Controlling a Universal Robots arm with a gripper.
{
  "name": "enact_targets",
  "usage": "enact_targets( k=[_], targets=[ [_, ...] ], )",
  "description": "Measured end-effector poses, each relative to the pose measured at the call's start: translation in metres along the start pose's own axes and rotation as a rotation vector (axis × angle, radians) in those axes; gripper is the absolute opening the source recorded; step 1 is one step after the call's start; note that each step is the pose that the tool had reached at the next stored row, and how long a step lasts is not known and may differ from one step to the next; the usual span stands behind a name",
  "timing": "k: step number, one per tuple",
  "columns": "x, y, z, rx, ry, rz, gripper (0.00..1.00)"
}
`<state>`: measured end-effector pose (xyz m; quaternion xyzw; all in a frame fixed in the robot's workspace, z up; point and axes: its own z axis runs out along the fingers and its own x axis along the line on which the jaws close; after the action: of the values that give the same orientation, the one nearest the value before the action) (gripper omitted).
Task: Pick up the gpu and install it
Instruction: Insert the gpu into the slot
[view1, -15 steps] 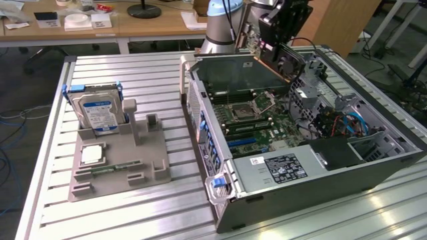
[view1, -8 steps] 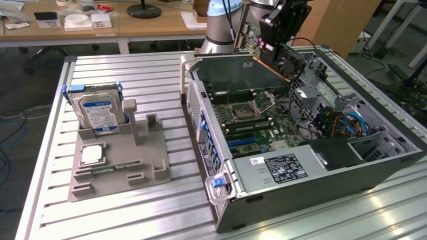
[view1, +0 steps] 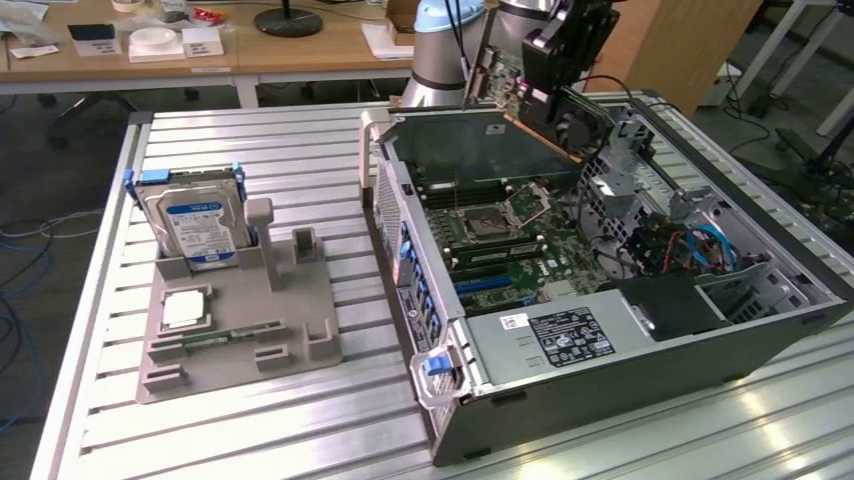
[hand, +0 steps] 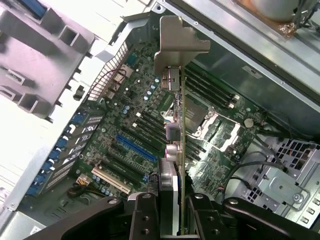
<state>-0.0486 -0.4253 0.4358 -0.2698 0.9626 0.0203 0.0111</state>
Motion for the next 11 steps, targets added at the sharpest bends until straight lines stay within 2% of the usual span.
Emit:
enact_targets(
  k=[11],
  targets=[
    [0.0010, 0.0005, 0.0000, -0.0023, 0.0024, -0.076, 0.28]
  ],
)
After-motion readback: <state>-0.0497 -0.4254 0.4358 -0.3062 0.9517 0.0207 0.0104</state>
